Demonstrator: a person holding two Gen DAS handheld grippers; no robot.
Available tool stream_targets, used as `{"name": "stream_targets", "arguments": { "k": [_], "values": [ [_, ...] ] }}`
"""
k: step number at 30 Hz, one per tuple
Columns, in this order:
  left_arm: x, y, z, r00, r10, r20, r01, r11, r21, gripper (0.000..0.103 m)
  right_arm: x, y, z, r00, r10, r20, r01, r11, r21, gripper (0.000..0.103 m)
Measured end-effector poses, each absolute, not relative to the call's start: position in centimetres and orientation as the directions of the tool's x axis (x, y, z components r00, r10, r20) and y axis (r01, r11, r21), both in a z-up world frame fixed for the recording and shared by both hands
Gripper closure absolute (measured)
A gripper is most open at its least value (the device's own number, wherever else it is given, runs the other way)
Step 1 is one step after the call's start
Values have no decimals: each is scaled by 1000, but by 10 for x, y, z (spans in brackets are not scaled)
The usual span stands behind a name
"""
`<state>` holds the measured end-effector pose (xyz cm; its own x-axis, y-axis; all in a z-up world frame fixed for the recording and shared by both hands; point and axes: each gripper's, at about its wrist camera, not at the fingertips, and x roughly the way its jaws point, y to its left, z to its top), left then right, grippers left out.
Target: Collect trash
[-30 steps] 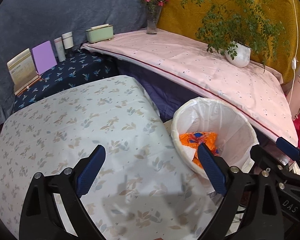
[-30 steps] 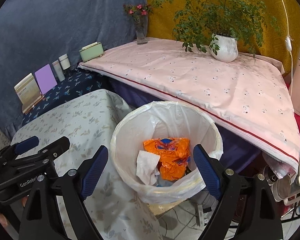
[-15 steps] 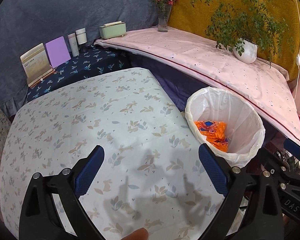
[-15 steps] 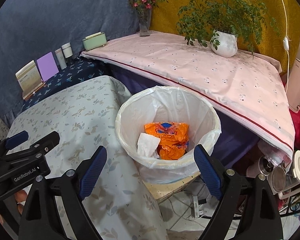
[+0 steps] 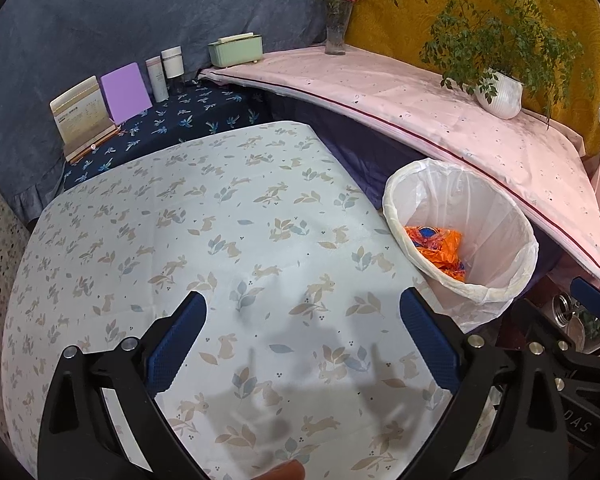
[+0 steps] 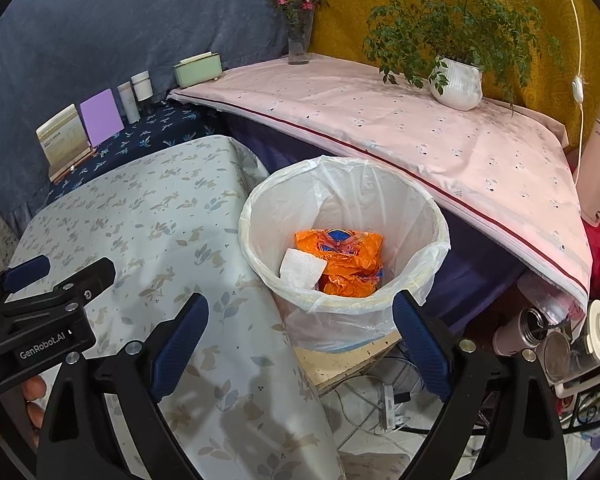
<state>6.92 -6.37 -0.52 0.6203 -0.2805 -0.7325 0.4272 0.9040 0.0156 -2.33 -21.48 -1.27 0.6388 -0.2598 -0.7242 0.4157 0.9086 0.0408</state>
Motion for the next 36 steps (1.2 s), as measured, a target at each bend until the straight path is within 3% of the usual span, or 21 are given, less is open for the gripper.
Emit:
{"name": "stream_targets", "arguments": {
  "k": [36],
  "values": [
    [62,-88,-13,609,-288,-739,451,892,24,10,-25,-234,-26,613,-286,-737,456,889,35,13]
  ]
}}
